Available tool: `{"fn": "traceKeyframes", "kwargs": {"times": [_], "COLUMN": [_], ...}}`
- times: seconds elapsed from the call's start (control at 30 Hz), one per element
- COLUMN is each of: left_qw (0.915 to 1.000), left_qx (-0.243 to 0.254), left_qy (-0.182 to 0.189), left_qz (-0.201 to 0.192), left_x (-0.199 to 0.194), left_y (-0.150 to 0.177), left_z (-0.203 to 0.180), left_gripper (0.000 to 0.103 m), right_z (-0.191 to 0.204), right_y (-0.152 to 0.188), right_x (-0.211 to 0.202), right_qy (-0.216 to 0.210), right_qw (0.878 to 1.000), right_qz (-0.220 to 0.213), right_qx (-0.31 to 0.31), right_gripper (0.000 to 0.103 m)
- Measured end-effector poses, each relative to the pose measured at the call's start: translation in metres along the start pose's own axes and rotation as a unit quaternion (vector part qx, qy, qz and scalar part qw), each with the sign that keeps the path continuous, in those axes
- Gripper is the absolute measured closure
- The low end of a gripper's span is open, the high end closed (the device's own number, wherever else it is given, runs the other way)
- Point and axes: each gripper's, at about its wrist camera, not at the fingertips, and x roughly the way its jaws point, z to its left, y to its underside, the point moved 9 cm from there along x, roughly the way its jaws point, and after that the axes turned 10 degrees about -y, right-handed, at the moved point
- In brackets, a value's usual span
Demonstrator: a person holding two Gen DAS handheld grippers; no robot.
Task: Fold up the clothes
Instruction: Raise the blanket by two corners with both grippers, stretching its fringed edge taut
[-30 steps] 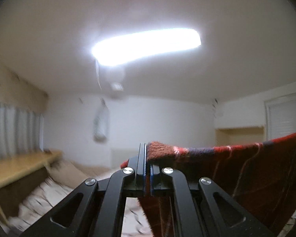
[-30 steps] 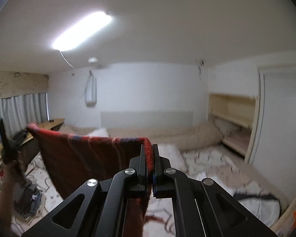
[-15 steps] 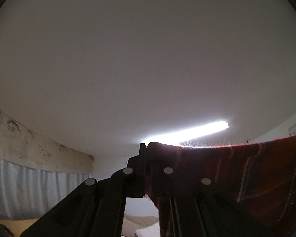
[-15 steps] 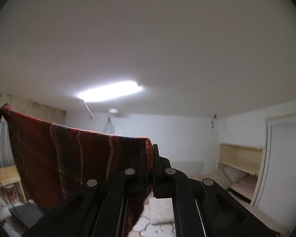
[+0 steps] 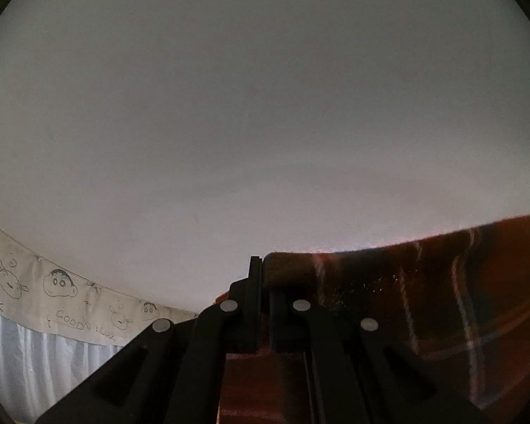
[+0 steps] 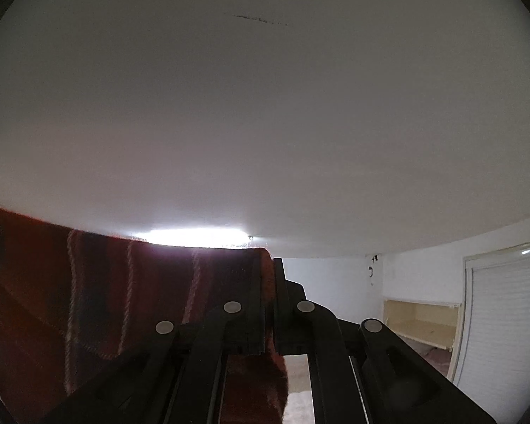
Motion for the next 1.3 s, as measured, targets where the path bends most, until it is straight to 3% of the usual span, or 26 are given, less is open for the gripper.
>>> {"fn": "traceKeyframes", "kwargs": {"times": [0.1, 0.23, 0.3, 0.4, 0.53, 0.67, 0.7, 0.77, 0.8, 0.87, 0.93, 1.0, 1.07, 1.13, 1.2, 1.3], "left_qw": [0.9988, 0.9883, 0.9761, 0.9498, 0.9160, 0.8951, 0.8953, 0.9057, 0.9178, 0.9404, 0.9694, 0.9855, 0.9921, 0.9953, 0.9953, 0.9915], "left_qx": [0.019, 0.058, 0.081, 0.106, 0.128, 0.126, 0.112, 0.093, 0.087, 0.075, 0.053, 0.032, 0.016, 0.009, 0.013, 0.030], "left_qy": [0.014, 0.034, 0.043, 0.052, 0.053, 0.044, 0.039, 0.030, 0.023, 0.008, -0.008, -0.020, -0.024, -0.017, -0.003, 0.024], "left_qz": [0.044, 0.137, 0.197, 0.290, 0.377, 0.426, 0.429, 0.413, 0.387, 0.331, 0.240, 0.165, 0.122, 0.095, 0.096, 0.124], "left_x": [0.024, 0.069, 0.094, 0.131, 0.174, 0.207, 0.223, 0.254, 0.273, 0.309, 0.319, 0.317, 0.304, 0.278, 0.248, 0.195], "left_y": [0.046, 0.151, 0.224, 0.346, 0.503, 0.604, 0.612, 0.596, 0.566, 0.504, 0.411, 0.338, 0.296, 0.271, 0.271, 0.299], "left_z": [-0.012, -0.034, -0.048, -0.074, -0.111, -0.142, -0.151, -0.172, -0.178, -0.189, -0.188, -0.181, -0.170, -0.158, -0.145, -0.123], "left_gripper": [0.100, 0.100, 0.100, 0.100, 0.100, 0.100, 0.100, 0.100, 0.100, 0.100, 0.100, 0.100, 0.100, 0.100, 0.100, 0.100], "right_z": [-0.003, -0.007, -0.012, -0.012, -0.012, -0.021, -0.024, -0.029, -0.033, -0.042, -0.048, -0.054, -0.060, -0.061, -0.058, -0.050], "right_y": [0.018, 0.098, 0.145, 0.239, 0.360, 0.460, 0.468, 0.467, 0.451, 0.400, 0.335, 0.258, 0.178, 0.139, 0.129, 0.154], "right_x": [0.024, 0.085, 0.116, 0.181, 0.266, 0.351, 0.367, 0.394, 0.407, 0.434, 0.445, 0.429, 0.406, 0.381, 0.344, 0.299], "right_qy": [0.000, -0.015, -0.021, -0.025, -0.020, -0.005, -0.001, 0.008, 0.014, 0.028, 0.040, 0.045, 0.049, 0.043, 0.025, -0.001], "right_qw": [1.000, 0.995, 0.989, 0.973, 0.947, 0.924, 0.924, 0.927, 0.933, 0.947, 0.963, 0.979, 0.990, 0.994, 0.995, 0.995], "right_qz": [0.023, 0.101, 0.148, 0.229, 0.321, 0.380, 0.380, 0.369, 0.354, 0.313, 0.259, 0.192, 0.122, 0.086, 0.071, 0.088], "right_qx": [0.003, 0.006, 0.012, 0.020, 0.028, 0.044, 0.049, 0.061, 0.062, 0.060, 0.058, 0.056, 0.054, 0.054, 0.059, 0.055], "right_gripper": [0.100, 0.100, 0.100, 0.100, 0.100, 0.100, 0.100, 0.100, 0.100, 0.100, 0.100, 0.100, 0.100, 0.100, 0.100, 0.100]}}
